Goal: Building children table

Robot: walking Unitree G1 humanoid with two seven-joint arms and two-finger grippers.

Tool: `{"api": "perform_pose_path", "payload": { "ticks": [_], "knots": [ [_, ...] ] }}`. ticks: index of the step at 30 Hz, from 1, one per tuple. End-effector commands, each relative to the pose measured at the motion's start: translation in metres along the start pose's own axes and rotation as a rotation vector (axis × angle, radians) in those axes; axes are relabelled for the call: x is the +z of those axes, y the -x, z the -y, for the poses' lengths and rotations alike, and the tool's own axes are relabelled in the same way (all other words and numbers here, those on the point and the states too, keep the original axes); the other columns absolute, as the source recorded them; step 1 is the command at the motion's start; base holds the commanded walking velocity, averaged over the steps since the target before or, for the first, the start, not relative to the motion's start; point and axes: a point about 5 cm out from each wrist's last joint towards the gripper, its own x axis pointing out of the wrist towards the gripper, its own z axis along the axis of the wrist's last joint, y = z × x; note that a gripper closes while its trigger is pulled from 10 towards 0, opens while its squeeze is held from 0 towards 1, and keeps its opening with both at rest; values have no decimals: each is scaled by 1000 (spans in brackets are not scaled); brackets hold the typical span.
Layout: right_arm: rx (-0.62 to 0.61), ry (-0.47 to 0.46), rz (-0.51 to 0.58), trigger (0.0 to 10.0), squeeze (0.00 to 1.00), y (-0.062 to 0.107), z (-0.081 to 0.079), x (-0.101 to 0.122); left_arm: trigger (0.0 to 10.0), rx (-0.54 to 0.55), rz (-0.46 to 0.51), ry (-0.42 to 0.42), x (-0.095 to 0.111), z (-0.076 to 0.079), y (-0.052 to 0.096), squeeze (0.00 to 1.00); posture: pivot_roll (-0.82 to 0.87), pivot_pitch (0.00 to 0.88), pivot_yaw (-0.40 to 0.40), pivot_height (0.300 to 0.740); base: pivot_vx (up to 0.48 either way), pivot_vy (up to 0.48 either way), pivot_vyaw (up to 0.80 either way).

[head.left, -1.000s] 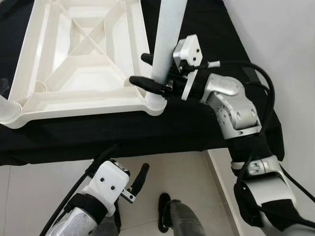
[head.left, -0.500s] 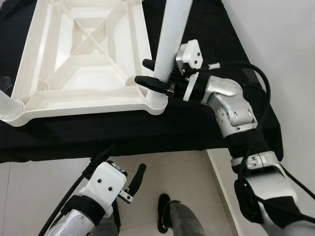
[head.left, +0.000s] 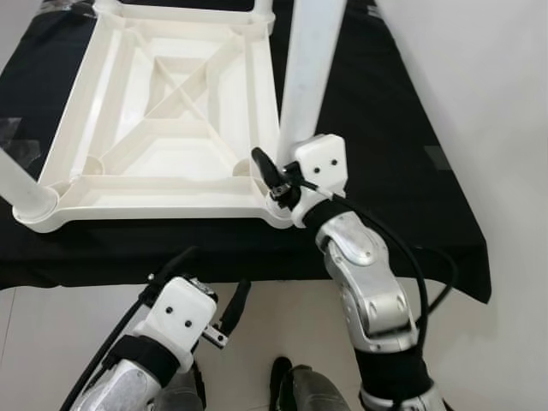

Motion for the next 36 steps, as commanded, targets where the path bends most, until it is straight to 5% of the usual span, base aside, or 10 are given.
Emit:
{"api": "perform_pose_path", "payload": {
  "ticks": [1, 7, 8, 9, 10, 13, 14, 30, 34, 36],
  "knots": [
    [-2, -67, -258, 10000, 1000, 5, 0, -48, 10000, -5, -18, 19, -5, 3, 0, 0, 197, 293, -135, 740, 0, 0, 0],
    [-44, -59, -236, 10000, 1000, -7, 19, -38, 10000, -3, -11, 26, -4, 7, -2, 0, 201, 290, -140, 740, 0, 0, 0],
    [-55, -51, -233, 10000, 667, -11, 24, -36, 10000, -2, -11, 26, -4, 6, -2, 0, 203, 288, -140, 740, 0, 0, 0],
    [-55, -51, -233, 10000, 667, -11, 24, -36, 10000, -2, -11, 26, -4, 6, -2, 0, 203, 288, -140, 740, 0, 0, 0],
    [-61, -57, -210, 10000, 0, -17, 32, -31, 10000, 1, -11, 24, -4, 5, -1, 0, 209, 289, -140, 740, 0, 0, 0],
    [-57, -70, -182, 8824, 0, -22, 38, -26, 10000, 2, -13, 22, -4, 4, 0, 0, 214, 291, -140, 740, 0, 0, 0],
    [-59, -71, -173, 0, 0, -23, 40, -24, 10000, 2, -14, 21, -4, 5, 0, 0, 214, 292, -139, 740, 0, 0, 0],
    [-47, -243, -106, 0, 0, -30, 42, -16, 10000, -1, 17, 17, 1, -3, -7, 0, 210, 275, -126, 740, 0, 0, 0],
    [-143, -273, 9, 0, 0, -30, 91, 4, 10000, -22, 169, 80, 33, -23, -24, 0, 192, 241, -115, 740, 0, 0, 0],
    [-154, -276, 35, 0, 0, -28, 100, 8, 10000, -48, 202, 96, 40, -25, -26, 0, 192, 241, -115, 740, 0, 0, 0]
  ]
}}
